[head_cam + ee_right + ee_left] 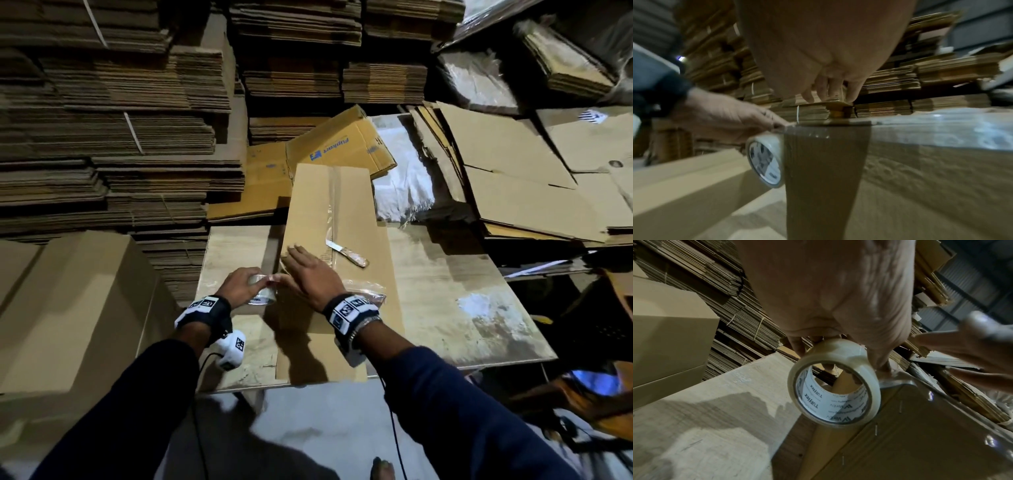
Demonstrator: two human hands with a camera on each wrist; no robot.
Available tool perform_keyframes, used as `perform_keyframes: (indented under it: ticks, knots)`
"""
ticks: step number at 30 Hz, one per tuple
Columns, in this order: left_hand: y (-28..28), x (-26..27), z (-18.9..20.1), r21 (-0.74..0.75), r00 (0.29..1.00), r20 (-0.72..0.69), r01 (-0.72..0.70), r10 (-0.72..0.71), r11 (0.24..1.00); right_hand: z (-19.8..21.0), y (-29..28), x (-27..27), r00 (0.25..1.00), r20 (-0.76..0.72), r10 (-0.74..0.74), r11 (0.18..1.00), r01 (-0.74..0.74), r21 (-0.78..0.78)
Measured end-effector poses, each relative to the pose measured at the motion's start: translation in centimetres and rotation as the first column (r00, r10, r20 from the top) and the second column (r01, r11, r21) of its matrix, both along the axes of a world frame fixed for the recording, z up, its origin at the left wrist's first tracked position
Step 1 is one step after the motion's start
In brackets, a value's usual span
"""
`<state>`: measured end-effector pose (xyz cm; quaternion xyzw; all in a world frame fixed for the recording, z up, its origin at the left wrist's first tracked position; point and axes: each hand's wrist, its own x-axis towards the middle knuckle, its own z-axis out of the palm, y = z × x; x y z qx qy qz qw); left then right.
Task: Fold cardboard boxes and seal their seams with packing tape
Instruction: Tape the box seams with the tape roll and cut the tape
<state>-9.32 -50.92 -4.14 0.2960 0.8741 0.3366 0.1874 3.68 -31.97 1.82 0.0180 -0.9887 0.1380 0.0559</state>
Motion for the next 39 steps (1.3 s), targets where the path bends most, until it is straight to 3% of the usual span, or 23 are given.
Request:
perform_keyframes:
  ticks: [3, 5, 16, 28, 31, 34, 36, 39]
  knots:
    - [-0.2, -0.2, -0.3, -0.031, 0.999, -0.007, -0.043, 0.043, 0.999, -1.5, -0.1, -2.5, 0.975, 0.187, 0.123, 0.957, -0.166, 0.239]
    - [-0.4, -0.1, -0.7, -0.047, 0.994, 0.02, -0.105, 0.106, 0.993, -2.7, 0.5, -2.8, 0.959, 0.236, 0.157, 0.926, -0.226, 0.302]
    - [0.0, 1.0, -0.1, -0.073, 0.991, -0.04, -0.128, 0.126, 0.989, -5.5, 3.1, -0.6, 0.977, 0.061, 0.204, 0.915, -0.212, 0.344]
    - [-0.2, 1.5, 0.5, -0.02, 0.992, 0.026, -0.121, 0.121, 0.992, -5.4, 11.4, 7.8, 0.991, -0.003, 0.134, 0.891, -0.119, 0.438]
    - [-0.4, 1.3, -0.3, -0.008, 0.99, 0.101, -0.097, 0.097, 0.995, -5.2, 12.7, 9.2, 0.993, 0.004, 0.122, 0.892, -0.111, 0.437]
    - [-0.4, 1.9, -0.2, 0.027, 0.986, 0.151, -0.082, 0.077, 0.996, -5.1, 12.5, 9.8, 0.997, -0.019, 0.079, 0.897, -0.063, 0.438]
    - [0.0, 3.6, 0.7, 0.082, 0.98, 0.196, -0.06, 0.043, 0.995, -5.1, 12.4, 9.9, 0.998, -0.066, -0.021, 0.926, 0.044, 0.375]
    - [0.1, 6.4, 0.2, 0.14, 0.966, 0.257, -0.058, 0.02, 0.988, -5.2, 12.1, 9.1, 0.936, -0.083, -0.342, 0.935, 0.348, 0.07]
